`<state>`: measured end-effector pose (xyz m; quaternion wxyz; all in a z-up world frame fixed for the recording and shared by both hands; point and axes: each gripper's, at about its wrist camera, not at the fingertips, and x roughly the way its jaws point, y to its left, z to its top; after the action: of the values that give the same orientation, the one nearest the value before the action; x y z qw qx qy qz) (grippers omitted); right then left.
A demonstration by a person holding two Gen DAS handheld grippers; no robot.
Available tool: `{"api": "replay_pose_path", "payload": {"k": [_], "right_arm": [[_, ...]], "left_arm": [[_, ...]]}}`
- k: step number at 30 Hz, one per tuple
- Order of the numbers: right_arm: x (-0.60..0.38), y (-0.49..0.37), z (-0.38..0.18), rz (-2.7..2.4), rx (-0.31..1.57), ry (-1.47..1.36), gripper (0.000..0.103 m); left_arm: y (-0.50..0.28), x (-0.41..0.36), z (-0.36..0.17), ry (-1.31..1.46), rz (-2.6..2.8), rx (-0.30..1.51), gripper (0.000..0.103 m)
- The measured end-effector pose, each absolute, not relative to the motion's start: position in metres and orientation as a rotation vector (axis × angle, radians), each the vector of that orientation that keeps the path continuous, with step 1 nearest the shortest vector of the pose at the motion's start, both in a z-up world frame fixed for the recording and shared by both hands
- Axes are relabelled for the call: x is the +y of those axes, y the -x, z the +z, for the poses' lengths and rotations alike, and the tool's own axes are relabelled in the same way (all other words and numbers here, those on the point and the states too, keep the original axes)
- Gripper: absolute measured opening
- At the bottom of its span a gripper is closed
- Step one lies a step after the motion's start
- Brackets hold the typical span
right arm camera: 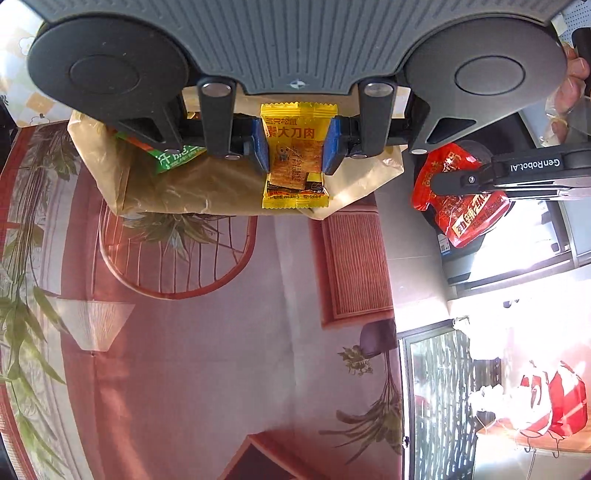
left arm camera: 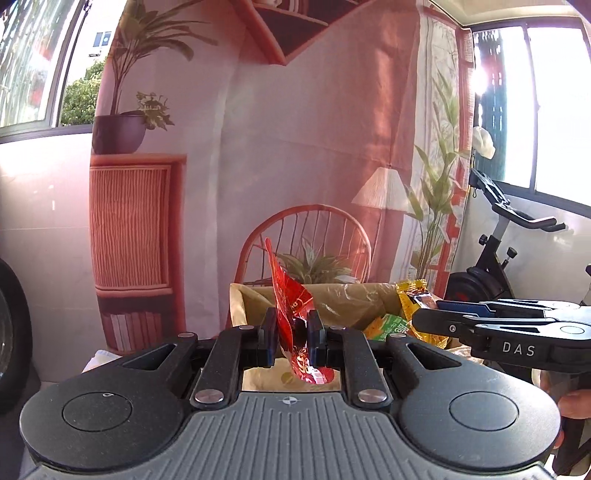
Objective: Organize snacks
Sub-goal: 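Carry both packets over the box and open both grippers to drop them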
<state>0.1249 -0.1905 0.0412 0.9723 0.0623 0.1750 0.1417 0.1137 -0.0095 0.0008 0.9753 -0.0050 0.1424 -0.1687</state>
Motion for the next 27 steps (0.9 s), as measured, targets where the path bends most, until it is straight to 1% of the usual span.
{"api": "replay_pose_path", "payload": {"k": [8,17,27], "right_arm": [[-0.194,-0.159,0.035,0.284,0.340,-0.095,0.033],[-0.200,-0.190,0.008,0.288,0.412,-0.126,0.033],[-0.204,-0.205,-0.009,0.281,0.477,-0.151,0.033]], "left_arm": [[-0.157,-0.039,0.003,0.004,-0.364,0.305,0.017],[-0.202,-0.046,-0.018,0.010,-0.367,0.393,0.017],[-0.226,-0.050,-0.033,0.013,-0.368,0.430,0.017]]}}
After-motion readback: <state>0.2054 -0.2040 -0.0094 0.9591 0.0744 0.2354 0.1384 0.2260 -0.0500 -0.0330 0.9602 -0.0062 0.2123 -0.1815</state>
